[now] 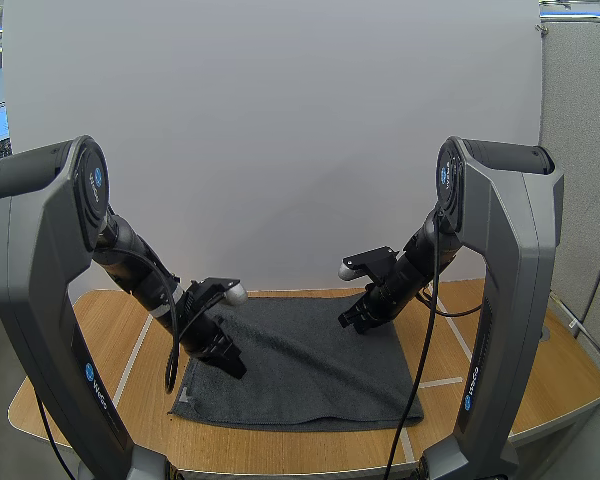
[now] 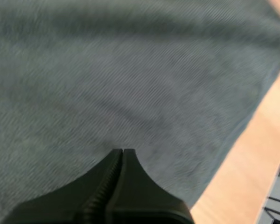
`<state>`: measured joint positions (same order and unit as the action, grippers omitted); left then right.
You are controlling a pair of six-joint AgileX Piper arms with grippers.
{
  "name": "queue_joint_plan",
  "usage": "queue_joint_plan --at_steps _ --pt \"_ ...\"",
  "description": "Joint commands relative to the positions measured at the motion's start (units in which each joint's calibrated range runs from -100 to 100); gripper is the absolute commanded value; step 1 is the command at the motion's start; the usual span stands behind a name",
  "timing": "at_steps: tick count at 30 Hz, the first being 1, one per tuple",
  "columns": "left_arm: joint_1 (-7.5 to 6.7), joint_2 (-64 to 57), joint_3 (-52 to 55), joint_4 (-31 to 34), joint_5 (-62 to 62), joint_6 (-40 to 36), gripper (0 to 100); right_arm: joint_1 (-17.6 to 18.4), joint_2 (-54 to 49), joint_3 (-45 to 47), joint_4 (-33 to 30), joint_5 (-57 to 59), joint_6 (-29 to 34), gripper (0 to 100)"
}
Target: Fold the towel
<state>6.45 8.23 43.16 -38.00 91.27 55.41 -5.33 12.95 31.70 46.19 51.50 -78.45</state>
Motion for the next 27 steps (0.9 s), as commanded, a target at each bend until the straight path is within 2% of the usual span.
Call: queue_joint_plan --at_steps 1,14,17,20,27 --pt "-0.18 -0.61 4.09 4.01 -10.49 -0.08 0 0.1 0.55 -0.29 -1.37 -4.87 -0.16 0" --pt "-0.18 -0.61 4.85 17.88 -10.5 -8.39 0 0.1 0.55 -0.29 -2.33 -7.39 -0.16 0" --pt "0.17 -0.61 4.85 20.04 -9.97 -9.54 0 0.1 0.55 -0.29 -2.33 -7.39 -0.16 0" --pt "1.11 -0.61 4.85 21.84 -9.52 -9.97 0 0.1 0.55 -0.29 -2.47 -7.57 -0.16 0" --pt "5.48 -0.61 4.85 26.25 -7.35 -9.97 0 0.1 0.55 -0.29 -2.96 -7.92 -0.16 0"
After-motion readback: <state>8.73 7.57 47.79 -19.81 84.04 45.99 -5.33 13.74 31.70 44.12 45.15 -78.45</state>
